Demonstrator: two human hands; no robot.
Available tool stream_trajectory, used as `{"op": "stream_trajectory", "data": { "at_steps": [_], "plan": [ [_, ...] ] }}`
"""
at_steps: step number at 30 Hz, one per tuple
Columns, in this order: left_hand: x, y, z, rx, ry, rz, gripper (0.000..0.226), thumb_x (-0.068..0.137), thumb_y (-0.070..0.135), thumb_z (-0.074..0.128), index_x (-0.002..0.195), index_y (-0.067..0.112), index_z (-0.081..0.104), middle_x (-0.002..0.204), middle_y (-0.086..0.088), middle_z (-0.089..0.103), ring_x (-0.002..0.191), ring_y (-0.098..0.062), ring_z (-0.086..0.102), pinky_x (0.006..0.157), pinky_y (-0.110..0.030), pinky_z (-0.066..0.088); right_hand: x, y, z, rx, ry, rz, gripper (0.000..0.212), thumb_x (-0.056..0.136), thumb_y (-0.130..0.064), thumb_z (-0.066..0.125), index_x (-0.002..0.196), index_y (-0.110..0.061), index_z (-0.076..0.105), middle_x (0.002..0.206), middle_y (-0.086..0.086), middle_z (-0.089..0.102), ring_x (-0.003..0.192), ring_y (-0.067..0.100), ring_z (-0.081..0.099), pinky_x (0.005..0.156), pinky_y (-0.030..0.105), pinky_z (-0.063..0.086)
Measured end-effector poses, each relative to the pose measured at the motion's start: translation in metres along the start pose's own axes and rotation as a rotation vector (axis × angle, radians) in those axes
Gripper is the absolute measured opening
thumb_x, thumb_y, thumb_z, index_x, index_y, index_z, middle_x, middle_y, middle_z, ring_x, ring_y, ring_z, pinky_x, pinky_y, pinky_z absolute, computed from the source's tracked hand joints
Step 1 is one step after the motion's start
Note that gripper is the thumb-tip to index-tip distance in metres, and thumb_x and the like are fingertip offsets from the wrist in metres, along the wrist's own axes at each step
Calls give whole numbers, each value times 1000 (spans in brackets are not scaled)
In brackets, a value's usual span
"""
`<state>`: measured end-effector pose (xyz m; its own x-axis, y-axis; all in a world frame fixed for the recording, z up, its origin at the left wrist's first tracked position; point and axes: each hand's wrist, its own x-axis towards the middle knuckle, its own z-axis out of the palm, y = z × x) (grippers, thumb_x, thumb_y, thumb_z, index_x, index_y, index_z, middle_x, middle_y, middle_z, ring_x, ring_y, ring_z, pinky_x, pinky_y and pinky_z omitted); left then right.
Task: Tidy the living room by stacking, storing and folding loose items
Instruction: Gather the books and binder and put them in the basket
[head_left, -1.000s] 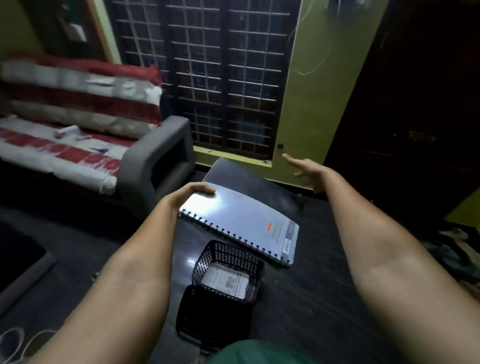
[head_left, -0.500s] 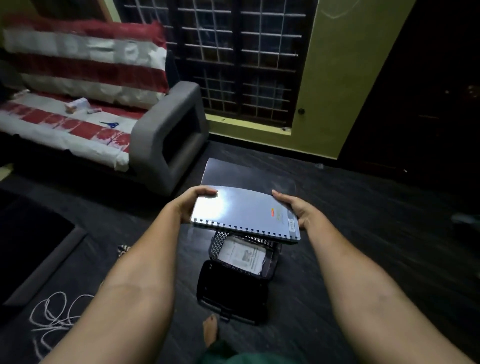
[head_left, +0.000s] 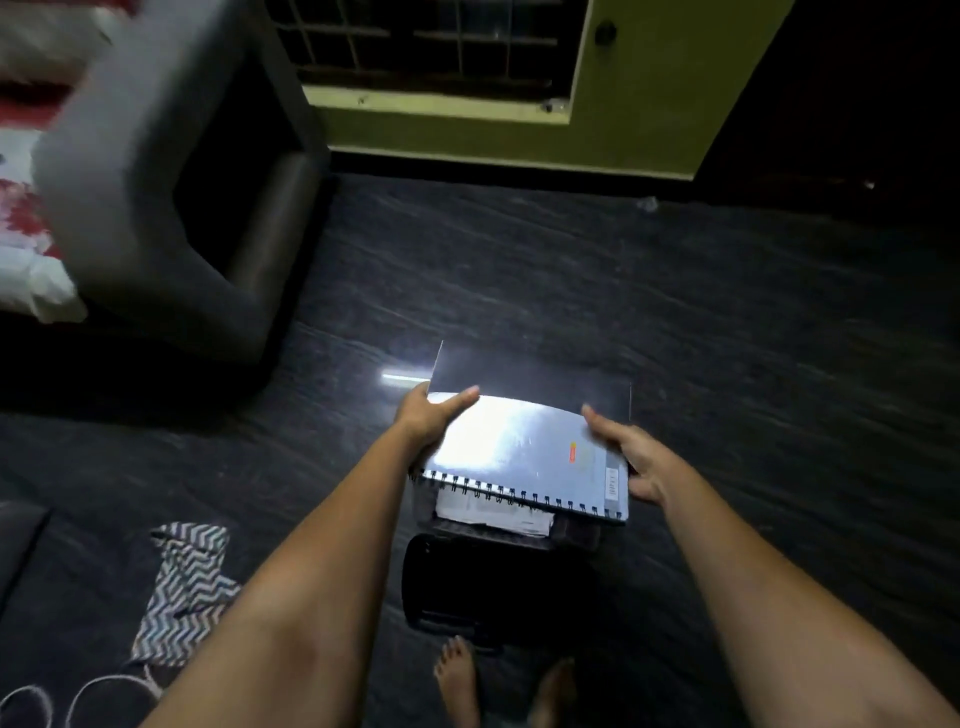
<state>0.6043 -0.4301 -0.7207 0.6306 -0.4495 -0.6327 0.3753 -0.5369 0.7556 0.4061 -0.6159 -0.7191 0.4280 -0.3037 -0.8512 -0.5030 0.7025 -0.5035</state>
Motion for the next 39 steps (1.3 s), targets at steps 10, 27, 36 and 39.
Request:
{"op": "stream_trajectory", "data": {
  "at_steps": [10,27,36,39],
  "plan": [
    [195,-246,38,15,58,-127,95,52,62,84,125,6,58,119,-7,65,108,-24,62,94,-36,50,264,170,-18,-102,60,-56,46,74,0,76,117,-3,61,106,19,70,89,29,70,87,49,54],
    [294,-373,74,292,162,-178,75,79,40,75,136,4,44,135,-11,54,126,-27,50,105,-30,38,405,277,-35,-141,148,-72,83,60,-12,89,132,-8,49,120,10,65,105,25,66,96,47,50],
    [255,-348,98,1023,281,44,104,77,47,73,149,8,9,152,-18,23,136,-36,31,103,-45,38,436,293,-59,-475,276,90,135,29,-79,79,142,-18,37,143,3,43,128,22,47,105,45,41],
    [252,-356,103,1365,-33,101,127,69,61,72,151,16,-14,159,-12,-13,145,-41,-1,109,-53,30,389,264,-30,-358,319,114,77,75,-61,67,128,-8,53,125,1,50,110,19,51,93,31,40]
  ]
}}
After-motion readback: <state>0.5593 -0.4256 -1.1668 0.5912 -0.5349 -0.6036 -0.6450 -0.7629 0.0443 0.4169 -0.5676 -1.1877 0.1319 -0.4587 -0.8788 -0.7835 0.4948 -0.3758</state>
